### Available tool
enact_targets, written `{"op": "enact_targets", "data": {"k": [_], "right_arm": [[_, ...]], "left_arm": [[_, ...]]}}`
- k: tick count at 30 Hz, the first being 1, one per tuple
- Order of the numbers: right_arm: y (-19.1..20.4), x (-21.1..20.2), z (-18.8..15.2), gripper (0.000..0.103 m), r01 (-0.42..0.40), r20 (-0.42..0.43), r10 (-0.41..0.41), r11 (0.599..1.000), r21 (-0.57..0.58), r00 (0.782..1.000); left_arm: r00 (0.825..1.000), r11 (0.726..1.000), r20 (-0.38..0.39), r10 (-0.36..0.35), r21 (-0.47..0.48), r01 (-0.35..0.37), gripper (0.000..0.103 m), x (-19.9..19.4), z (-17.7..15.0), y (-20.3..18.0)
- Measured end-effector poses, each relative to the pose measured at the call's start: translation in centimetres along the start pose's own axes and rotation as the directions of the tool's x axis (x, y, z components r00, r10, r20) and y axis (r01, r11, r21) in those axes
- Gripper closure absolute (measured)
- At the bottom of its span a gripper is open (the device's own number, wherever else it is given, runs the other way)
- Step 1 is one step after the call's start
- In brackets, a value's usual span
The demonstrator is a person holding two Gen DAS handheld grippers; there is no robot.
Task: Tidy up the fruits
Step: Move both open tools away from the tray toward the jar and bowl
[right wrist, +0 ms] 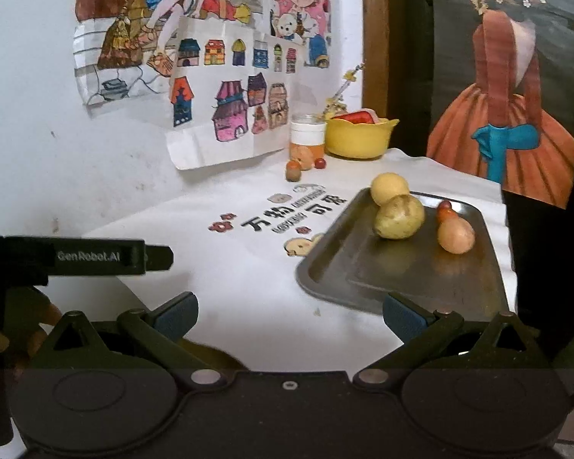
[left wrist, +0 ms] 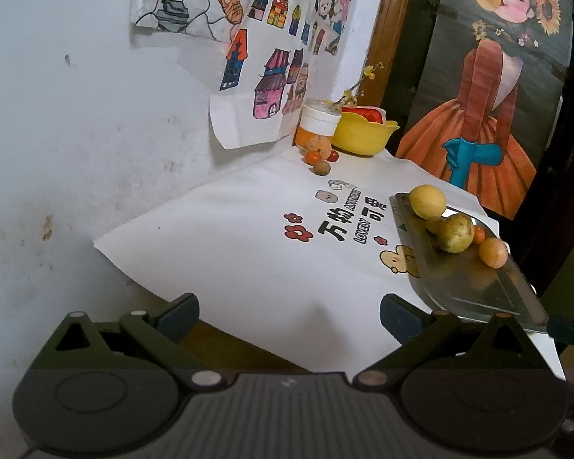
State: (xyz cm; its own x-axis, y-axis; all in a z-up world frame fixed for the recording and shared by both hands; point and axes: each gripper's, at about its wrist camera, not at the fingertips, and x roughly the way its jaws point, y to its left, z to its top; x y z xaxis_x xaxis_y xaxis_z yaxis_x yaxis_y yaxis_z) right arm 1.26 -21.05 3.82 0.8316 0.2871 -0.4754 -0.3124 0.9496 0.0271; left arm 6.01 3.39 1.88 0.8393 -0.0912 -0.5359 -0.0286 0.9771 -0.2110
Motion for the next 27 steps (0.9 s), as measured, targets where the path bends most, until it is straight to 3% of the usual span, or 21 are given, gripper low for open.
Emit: {"op": "enact_targets", "data": {"k": [15,27], "right_arm": [[-0.2,3.1,5.3,0.001,-0.035,0.038,0.039,0.995,-0.097,0.998],[-2.1,5.4,9.7,0.001,0.022,0.101,0.0,0.975,-0.22,0.995]], "left_arm": [[0.999,0.998,0.009,0.053,0.03,-0.053,0.0,3.4,4.1,1.0],[0.997,0.995,0.049,0.053,0.076,-0.057,0.0,7.3,7.6,-0.7]]}}
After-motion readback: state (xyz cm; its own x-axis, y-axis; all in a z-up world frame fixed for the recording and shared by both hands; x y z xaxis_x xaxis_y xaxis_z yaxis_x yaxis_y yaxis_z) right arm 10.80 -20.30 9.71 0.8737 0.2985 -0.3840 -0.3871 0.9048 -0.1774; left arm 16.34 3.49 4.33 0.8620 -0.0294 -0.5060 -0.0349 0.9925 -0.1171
